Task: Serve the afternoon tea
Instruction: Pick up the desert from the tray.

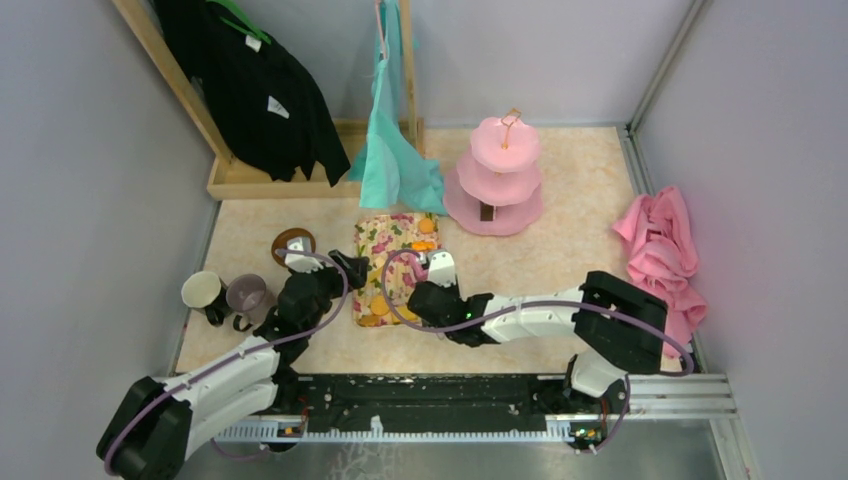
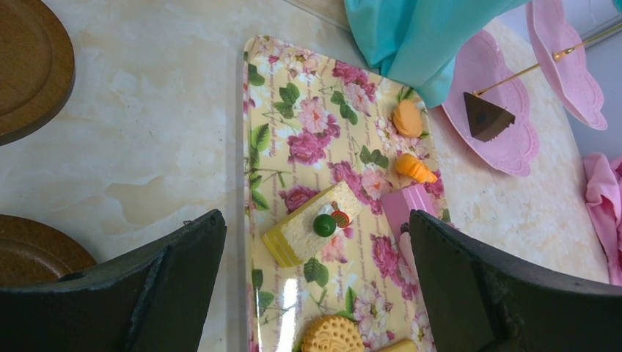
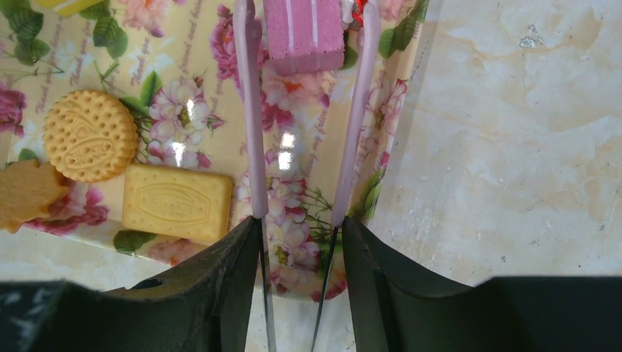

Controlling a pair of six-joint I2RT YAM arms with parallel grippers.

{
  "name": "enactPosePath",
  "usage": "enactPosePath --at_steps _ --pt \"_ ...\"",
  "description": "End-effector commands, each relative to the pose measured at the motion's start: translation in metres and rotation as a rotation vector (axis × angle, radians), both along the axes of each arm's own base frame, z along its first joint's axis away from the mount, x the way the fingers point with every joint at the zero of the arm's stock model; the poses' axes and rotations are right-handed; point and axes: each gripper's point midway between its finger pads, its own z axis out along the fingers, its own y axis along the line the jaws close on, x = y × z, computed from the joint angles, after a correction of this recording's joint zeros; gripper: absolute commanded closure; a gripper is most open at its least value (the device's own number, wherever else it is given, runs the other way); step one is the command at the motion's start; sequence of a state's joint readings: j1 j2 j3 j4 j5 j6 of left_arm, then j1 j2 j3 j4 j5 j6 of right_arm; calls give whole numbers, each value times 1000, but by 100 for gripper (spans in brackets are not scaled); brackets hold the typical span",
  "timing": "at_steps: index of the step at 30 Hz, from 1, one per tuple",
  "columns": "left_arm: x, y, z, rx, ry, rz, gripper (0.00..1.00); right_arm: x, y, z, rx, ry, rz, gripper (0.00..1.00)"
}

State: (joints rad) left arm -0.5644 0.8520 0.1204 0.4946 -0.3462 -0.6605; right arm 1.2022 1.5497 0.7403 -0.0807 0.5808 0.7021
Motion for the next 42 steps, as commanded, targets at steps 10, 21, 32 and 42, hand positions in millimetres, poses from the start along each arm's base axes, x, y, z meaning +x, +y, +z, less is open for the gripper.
enactPosePath --at_steps 10,21,32,42 --pt "0 1 0 -22 -13 -2 1 9 10 14 7 -34 -42 66" --pt "1 1 10 -27 -26 0 1 11 4 37 39 -84 -33 78" --pt "1 4 19 -29 -23 13 1 1 -6 54 46 -122 -18 84" --pt "5 3 35 -24 -41 15 1 -1 -23 77 65 -183 -38 100"
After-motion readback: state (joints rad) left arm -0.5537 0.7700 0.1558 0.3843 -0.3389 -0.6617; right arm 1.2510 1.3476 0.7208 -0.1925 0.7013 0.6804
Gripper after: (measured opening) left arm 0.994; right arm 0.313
